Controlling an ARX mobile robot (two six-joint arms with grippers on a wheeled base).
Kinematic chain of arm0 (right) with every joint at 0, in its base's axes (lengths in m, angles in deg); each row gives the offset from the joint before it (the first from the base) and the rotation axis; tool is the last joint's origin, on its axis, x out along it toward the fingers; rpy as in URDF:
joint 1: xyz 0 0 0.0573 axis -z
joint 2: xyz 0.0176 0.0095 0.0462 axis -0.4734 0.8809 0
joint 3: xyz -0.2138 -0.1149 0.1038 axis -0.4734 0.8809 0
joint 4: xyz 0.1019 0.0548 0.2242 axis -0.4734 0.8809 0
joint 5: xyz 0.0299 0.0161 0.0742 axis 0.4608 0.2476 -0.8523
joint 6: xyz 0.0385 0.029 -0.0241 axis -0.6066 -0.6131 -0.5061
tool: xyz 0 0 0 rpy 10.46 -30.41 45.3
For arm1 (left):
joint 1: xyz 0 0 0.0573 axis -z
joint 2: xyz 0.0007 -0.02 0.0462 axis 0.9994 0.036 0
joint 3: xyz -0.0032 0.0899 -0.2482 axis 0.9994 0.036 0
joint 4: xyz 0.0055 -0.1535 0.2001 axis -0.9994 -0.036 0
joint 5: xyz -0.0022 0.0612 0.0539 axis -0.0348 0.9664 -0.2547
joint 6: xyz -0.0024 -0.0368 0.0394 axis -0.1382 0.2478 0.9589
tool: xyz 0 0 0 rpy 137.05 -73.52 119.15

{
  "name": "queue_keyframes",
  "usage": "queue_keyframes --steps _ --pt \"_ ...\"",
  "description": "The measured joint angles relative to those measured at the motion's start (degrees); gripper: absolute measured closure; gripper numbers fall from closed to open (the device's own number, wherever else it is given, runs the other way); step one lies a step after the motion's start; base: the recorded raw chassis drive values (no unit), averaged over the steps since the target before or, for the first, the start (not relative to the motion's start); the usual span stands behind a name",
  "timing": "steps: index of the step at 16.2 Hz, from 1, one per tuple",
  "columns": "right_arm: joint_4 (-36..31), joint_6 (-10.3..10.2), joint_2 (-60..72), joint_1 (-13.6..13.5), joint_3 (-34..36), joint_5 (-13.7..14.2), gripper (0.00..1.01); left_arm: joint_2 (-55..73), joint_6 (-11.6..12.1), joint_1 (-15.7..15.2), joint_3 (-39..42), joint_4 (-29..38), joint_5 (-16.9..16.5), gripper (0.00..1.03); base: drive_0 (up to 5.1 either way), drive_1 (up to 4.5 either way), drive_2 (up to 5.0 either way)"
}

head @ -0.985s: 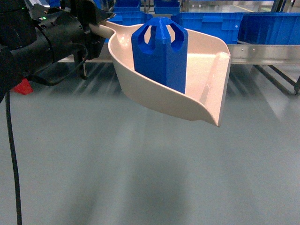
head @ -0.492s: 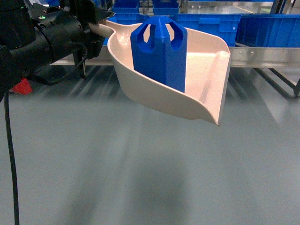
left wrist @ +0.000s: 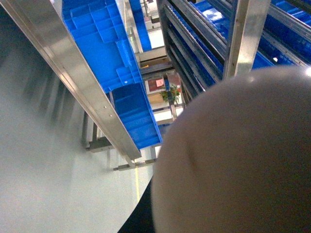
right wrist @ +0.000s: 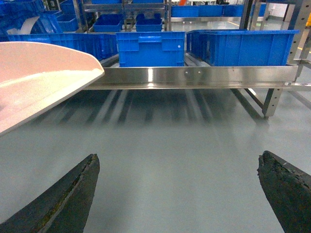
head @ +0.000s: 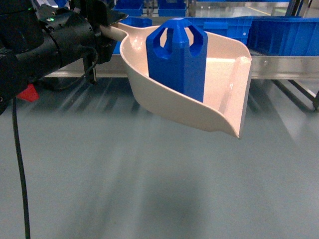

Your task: Place part in tray to right shelf

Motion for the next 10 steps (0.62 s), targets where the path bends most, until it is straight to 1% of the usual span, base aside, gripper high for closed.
queue_keyframes --steps 10 --pt "-0.1 0.0 0.0 0.0 0.0 0.0 0.03 0.0 0.0 -0.4 0.0 0.1 0.2 0.91 0.1 4.29 -4.2"
